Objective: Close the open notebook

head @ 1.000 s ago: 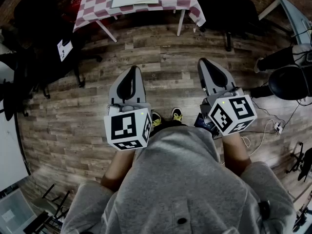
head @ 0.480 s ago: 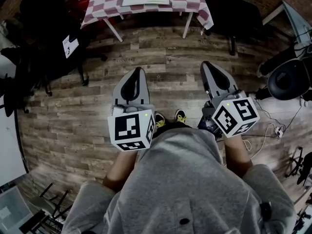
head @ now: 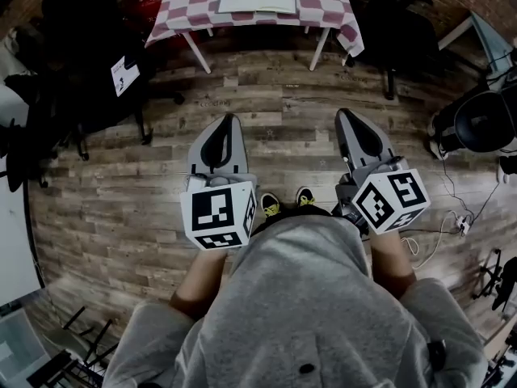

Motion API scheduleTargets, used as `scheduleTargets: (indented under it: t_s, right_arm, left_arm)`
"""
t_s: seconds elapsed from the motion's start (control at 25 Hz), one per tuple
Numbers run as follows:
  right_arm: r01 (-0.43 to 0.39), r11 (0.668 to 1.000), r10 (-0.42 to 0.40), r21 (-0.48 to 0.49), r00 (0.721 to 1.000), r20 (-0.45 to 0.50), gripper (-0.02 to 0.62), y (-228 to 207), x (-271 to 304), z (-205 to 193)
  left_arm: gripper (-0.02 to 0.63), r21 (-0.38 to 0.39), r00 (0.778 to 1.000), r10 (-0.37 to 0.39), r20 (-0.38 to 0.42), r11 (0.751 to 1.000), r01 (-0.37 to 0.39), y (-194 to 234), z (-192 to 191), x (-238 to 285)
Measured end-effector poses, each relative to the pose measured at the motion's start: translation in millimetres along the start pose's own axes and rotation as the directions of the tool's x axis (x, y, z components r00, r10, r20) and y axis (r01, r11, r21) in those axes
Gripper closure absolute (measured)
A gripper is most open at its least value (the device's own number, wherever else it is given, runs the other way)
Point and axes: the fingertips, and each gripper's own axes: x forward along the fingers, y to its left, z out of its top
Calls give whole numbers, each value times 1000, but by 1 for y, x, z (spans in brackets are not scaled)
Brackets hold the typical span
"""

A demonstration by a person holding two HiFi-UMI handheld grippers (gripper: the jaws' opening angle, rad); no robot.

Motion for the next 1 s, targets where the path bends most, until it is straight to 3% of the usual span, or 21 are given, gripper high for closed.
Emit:
scheduleTargets:
  t_s: [0.44,1.0]
  right_arm:
    - [-16,999,16,-48,1000,0,569,30,9,2]
    - [-8,999,9,-36,1000,16,569,25,12,-1]
  left_arm:
    - [597,-21,1000,-18,21,1000,18,15,2,-12]
    - [597,-27,998,-44,44,999,45,13,6,-5]
